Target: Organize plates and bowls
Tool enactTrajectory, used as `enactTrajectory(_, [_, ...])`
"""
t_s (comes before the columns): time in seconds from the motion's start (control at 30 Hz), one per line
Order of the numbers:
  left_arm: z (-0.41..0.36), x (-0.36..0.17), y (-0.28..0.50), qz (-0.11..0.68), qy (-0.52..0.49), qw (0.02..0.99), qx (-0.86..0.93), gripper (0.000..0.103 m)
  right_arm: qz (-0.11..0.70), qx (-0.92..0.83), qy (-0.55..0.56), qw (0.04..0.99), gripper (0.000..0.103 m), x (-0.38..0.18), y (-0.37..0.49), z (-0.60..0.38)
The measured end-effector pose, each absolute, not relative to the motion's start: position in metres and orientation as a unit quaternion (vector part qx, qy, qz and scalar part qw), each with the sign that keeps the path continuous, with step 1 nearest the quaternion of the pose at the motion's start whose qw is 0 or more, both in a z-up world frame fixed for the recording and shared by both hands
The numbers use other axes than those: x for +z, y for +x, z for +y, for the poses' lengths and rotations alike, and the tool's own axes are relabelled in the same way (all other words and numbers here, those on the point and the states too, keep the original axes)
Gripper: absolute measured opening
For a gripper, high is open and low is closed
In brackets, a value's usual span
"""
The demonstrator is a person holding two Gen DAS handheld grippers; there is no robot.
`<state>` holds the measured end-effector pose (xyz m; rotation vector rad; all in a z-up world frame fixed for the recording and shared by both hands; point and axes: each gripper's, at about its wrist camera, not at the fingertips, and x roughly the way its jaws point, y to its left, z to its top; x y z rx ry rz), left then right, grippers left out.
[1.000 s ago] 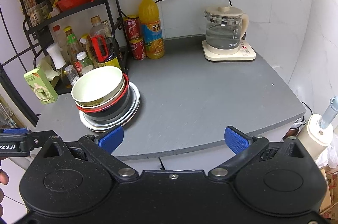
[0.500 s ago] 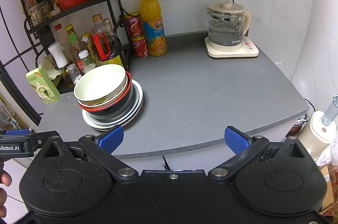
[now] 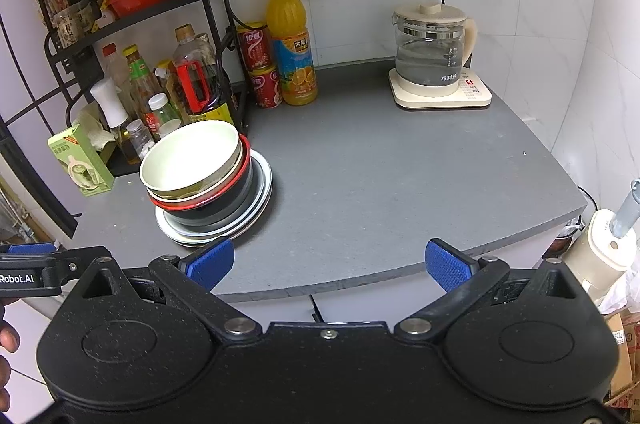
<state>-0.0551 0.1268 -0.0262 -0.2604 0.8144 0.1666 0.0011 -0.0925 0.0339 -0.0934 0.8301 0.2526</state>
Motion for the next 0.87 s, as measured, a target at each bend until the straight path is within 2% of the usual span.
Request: enactTrajectory(0.87, [0.115, -0.024, -0.05, 0.394, -0.125, 0.908, 0.072, 0.102, 0.405, 0.118, -0.044, 0.906, 0.103, 0.03, 0.003, -0.097])
